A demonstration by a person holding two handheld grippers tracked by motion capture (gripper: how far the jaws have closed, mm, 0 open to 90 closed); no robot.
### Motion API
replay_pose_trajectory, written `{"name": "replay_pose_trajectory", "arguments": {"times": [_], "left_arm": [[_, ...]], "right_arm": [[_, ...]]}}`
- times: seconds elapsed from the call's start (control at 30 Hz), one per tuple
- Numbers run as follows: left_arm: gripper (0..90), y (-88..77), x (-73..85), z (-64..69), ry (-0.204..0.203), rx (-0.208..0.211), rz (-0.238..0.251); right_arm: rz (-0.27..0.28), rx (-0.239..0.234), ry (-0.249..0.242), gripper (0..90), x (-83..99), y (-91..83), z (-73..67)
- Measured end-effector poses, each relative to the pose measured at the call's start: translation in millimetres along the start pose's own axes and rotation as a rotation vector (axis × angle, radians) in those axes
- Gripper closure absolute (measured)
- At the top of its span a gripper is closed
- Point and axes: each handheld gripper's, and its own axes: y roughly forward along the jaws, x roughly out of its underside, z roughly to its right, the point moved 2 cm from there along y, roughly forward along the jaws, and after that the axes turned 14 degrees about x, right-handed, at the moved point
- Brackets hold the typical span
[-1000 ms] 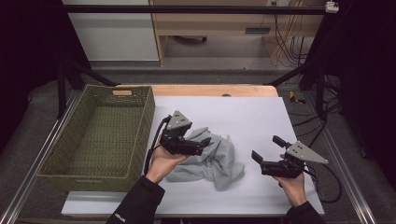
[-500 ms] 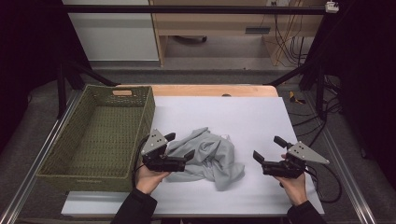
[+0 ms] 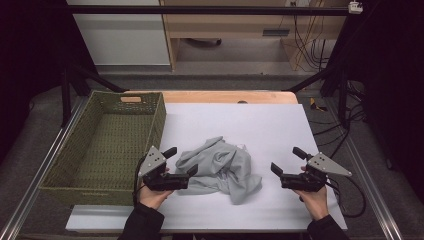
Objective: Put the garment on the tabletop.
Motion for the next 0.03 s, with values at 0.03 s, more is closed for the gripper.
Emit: {"name": "replay_pose_trajectory", "arguments": {"times": [0.03], "left_arm": [[5.6,0.2,0.3,0.3,0.007,-0.002,-0.001]], "right_arm": [[-0.004,0.001,0.004,0.3,0.0,-0.1,-0.1]]}}
